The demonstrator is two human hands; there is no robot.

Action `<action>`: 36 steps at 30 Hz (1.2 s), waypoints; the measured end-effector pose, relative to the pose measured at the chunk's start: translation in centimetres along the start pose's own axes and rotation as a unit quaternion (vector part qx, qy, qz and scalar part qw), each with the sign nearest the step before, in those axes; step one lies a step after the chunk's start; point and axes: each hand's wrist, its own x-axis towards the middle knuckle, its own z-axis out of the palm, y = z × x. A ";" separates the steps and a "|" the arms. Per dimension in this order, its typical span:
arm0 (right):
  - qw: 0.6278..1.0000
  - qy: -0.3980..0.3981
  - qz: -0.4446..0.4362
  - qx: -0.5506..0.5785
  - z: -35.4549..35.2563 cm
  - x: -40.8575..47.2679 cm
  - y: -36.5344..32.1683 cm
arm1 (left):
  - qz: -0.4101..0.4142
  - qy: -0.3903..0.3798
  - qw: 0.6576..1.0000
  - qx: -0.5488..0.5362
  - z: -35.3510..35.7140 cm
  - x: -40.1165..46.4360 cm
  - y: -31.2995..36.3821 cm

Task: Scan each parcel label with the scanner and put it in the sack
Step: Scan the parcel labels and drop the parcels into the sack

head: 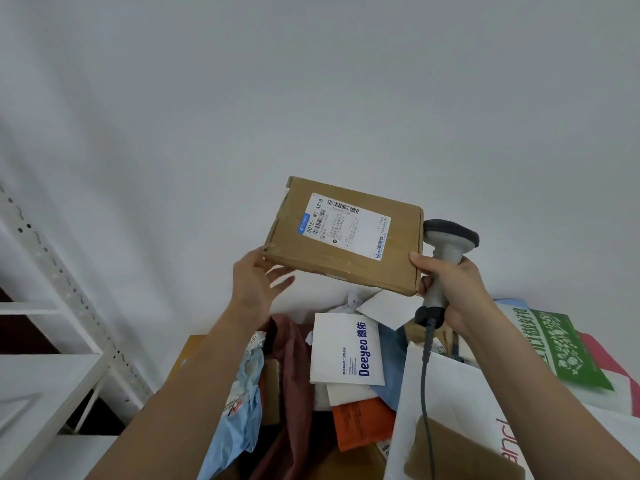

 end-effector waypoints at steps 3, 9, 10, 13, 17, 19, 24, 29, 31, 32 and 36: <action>0.998 -0.035 -0.009 -0.056 -0.4 0.0 -0.3 | -0.040 -0.046 0.998 -0.009 -1.8 0.6 0.7; 0.988 -0.067 -0.044 -0.134 0.4 -0.5 -0.1 | -0.032 -0.029 0.988 0.150 -1.9 0.5 -0.5; 0.984 -0.065 -0.047 -0.160 0.5 -0.8 -0.2 | -0.024 -0.005 0.983 0.182 -2.0 0.5 -0.5; 0.960 -0.113 -0.043 -0.252 0.4 -1.7 -1.3 | 0.034 0.053 0.943 0.326 -2.8 1.3 -0.4; 0.912 -0.292 -0.020 -0.288 0.5 -3.5 -2.6 | 0.077 0.018 0.879 0.469 -4.1 2.5 0.0; 0.887 -0.364 0.005 -0.285 0.8 -4.5 -2.8 | 0.047 -0.003 0.866 0.499 -4.7 3.0 0.3; 0.854 -0.435 0.028 -0.284 1.5 -6.3 -3.2 | -0.006 -0.005 0.858 0.514 -5.9 3.6 0.2; 0.842 -0.457 0.036 -0.284 1.3 -6.9 -3.8 | -0.026 0.023 0.861 0.508 -6.9 3.5 -0.2; 0.838 -0.463 0.033 -0.287 1.3 -7.0 -3.9 | -0.031 0.025 0.862 0.506 -7.3 3.5 -0.4; 0.837 -0.463 0.030 -0.290 1.2 -7.0 -3.9 | -0.034 0.025 0.862 0.504 -7.5 3.5 -0.4; 0.839 -0.463 0.029 -0.284 1.1 -7.1 -3.8 | -0.037 0.024 0.861 0.507 -8.1 3.4 -0.9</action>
